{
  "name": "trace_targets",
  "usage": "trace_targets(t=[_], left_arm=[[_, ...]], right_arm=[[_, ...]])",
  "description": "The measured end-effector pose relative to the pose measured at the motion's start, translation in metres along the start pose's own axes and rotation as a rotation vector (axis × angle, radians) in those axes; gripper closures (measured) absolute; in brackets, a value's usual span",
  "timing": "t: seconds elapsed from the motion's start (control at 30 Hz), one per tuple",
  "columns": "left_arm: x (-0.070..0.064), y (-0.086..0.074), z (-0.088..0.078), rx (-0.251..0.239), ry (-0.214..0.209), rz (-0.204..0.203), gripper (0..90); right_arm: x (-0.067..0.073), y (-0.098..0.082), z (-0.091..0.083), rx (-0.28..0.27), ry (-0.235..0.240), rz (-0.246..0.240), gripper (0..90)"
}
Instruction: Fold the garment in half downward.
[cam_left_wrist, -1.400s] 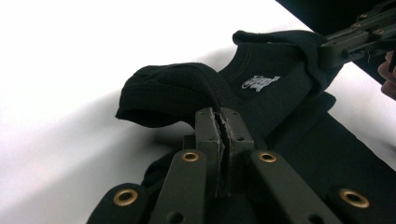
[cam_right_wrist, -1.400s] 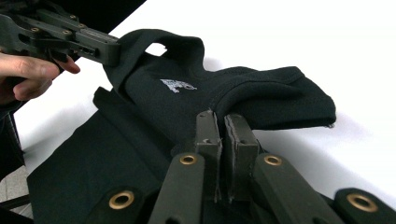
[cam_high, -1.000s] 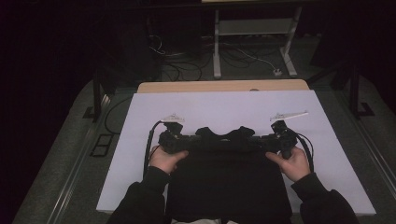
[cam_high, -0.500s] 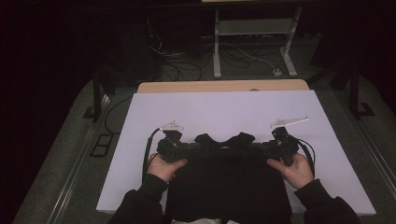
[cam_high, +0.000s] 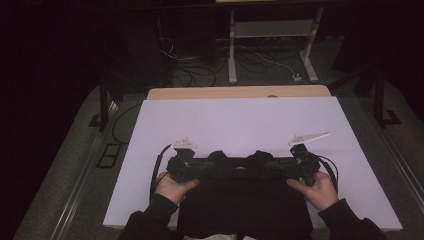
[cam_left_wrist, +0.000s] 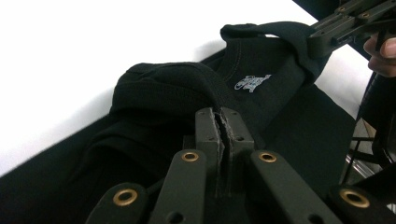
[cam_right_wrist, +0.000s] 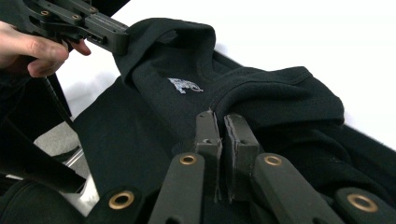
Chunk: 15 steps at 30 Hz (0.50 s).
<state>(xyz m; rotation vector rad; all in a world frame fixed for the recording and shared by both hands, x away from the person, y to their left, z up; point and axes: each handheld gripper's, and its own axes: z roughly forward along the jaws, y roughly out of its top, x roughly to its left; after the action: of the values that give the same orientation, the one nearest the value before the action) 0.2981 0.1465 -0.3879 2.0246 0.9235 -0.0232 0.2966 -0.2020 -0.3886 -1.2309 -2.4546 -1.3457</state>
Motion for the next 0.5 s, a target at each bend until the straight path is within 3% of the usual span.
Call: trace_targets(t=[0.5], left_arm=[[-0.014,-0.019,0.002,0.065,-0.023,0.031,85.8]], right_arm=[[0.01,-0.018,0.007,0.078,0.035,-0.007,83.9]])
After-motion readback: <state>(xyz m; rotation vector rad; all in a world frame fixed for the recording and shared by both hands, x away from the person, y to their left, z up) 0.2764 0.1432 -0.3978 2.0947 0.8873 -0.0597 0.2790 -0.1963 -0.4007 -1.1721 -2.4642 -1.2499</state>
